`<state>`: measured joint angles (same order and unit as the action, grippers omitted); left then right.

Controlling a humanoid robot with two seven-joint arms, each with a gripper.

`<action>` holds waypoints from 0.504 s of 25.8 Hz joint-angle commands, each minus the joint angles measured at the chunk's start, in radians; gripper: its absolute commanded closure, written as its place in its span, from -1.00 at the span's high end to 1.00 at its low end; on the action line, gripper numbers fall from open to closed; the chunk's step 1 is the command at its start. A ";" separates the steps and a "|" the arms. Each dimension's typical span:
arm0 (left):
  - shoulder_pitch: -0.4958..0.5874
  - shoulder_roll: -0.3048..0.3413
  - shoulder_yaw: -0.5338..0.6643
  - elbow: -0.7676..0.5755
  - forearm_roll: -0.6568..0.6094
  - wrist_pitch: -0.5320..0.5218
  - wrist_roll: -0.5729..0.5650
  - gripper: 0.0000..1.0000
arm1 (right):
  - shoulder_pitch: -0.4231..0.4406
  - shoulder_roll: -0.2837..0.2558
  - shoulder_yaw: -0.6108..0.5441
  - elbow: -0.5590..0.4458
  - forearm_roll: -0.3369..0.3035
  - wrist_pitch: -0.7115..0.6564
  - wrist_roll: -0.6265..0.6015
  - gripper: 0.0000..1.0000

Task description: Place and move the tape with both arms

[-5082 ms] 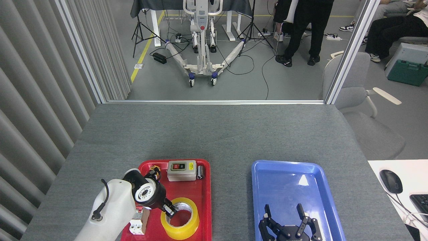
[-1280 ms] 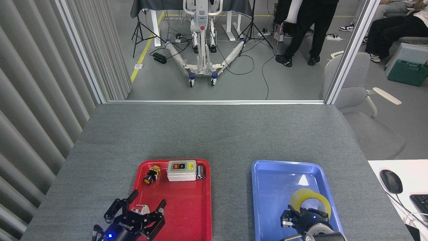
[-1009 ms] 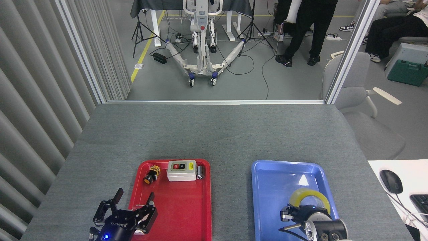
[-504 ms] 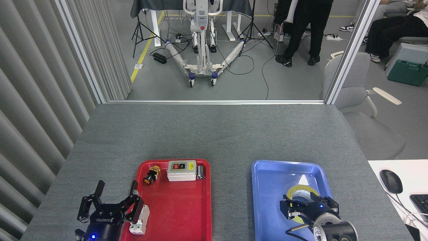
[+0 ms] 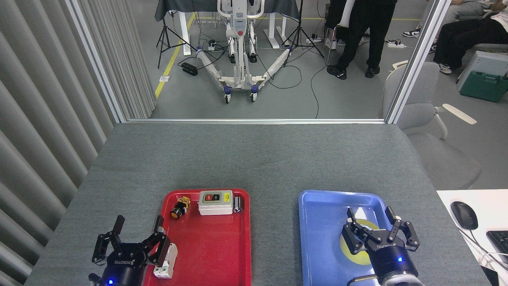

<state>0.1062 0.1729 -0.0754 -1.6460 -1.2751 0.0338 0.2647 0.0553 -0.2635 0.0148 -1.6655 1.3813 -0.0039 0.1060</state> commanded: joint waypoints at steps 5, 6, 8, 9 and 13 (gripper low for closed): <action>-0.003 -0.001 0.009 0.002 0.010 -0.011 -0.002 0.99 | 0.046 0.061 0.001 0.007 0.015 0.001 -0.120 1.00; -0.003 -0.001 0.016 0.002 0.010 -0.011 -0.002 0.99 | 0.052 0.069 0.001 0.009 0.022 0.001 -0.124 1.00; -0.002 -0.001 0.017 0.003 0.010 -0.011 -0.004 0.99 | 0.063 0.082 -0.001 0.010 0.033 0.001 -0.127 1.00; 0.000 0.000 0.017 0.005 0.008 -0.011 -0.004 0.99 | 0.070 0.092 -0.003 0.010 0.036 0.001 -0.127 1.00; 0.003 -0.001 0.017 0.012 0.006 -0.023 -0.024 0.99 | 0.101 0.116 -0.004 0.012 0.068 0.002 -0.155 1.00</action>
<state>0.1068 0.1725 -0.0590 -1.6371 -1.2670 0.0187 0.2539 0.1367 -0.1644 0.0123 -1.6555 1.4316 -0.0040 -0.0273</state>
